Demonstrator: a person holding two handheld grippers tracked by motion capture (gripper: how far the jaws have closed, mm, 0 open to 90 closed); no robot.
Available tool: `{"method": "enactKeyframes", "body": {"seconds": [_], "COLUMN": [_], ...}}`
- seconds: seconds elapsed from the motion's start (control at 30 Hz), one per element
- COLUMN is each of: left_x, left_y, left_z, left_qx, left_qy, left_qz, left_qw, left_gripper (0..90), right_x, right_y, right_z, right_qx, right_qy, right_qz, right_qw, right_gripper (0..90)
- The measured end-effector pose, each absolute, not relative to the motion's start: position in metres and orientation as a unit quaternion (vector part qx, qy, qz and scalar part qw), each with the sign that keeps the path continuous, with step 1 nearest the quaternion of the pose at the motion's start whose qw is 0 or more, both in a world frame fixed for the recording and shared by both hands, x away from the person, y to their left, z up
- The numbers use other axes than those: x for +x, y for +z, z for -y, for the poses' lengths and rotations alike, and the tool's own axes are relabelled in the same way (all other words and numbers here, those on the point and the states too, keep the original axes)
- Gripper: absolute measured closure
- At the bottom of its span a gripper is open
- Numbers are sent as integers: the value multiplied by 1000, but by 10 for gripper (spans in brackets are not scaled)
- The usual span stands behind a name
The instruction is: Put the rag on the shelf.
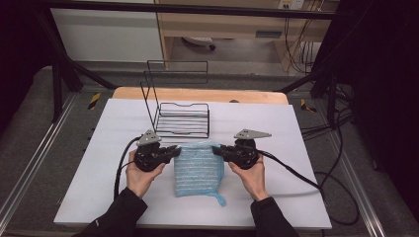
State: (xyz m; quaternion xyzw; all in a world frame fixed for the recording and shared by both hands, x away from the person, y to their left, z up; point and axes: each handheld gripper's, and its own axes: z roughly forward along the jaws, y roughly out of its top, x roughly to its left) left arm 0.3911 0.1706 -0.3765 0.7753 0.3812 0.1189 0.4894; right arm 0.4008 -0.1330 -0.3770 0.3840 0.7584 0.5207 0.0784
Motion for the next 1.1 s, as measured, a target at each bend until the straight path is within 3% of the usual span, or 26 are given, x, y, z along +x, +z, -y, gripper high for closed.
{"method": "enactKeyframes", "body": {"seconds": [1.1], "left_x": [370], "left_y": [-320], "left_z": [-173], "left_qx": [738], "left_qy": [175], "left_qz": [-336], "left_qw": [558], "left_gripper": [806], "right_x": [373], "right_y": [-317], "right_z": [135], "right_qx": [339], "right_qy": [577], "right_qz": [-724], "right_qw": [165], "right_gripper": [808]}}
